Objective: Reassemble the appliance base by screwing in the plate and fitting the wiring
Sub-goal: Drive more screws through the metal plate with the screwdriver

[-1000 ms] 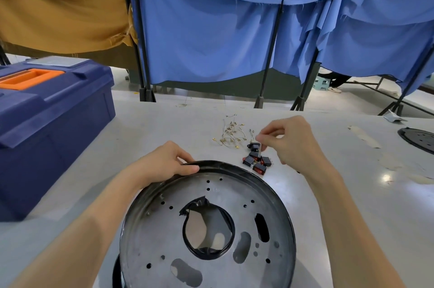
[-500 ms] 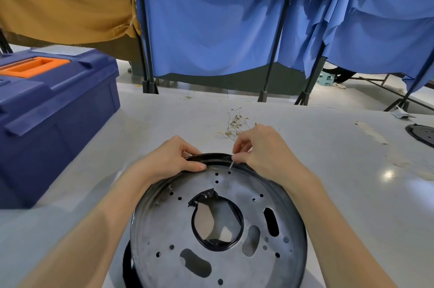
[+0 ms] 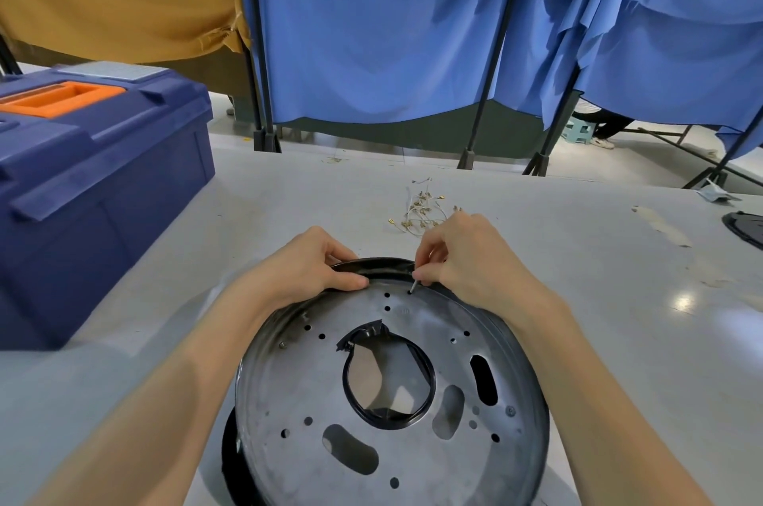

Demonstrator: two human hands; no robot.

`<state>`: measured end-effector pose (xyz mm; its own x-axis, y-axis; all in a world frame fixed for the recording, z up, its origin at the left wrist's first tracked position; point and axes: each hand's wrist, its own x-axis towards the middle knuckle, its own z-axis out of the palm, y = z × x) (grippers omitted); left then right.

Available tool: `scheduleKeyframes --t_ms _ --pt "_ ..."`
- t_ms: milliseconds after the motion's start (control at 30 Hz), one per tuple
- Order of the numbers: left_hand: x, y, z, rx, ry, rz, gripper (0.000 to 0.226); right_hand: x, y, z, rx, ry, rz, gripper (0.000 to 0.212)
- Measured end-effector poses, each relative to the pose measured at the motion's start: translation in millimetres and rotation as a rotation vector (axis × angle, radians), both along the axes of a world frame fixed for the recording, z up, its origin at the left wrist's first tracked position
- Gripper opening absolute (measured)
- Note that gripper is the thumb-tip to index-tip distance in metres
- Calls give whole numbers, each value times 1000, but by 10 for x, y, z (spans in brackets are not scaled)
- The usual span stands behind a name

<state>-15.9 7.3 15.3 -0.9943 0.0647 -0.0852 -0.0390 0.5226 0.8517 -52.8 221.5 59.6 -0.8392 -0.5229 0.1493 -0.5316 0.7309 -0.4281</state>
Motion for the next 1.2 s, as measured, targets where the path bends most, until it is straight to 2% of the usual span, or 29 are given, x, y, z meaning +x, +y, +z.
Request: scheduleKeyframes --t_ms 767,1200 --pt "-17 2 -13 12 8 4 9 11 0 7 36 9 9 10" --pt "-21 -1 -14 -10 5 -2 8 35 -67 -30 46 -69 -15 5"
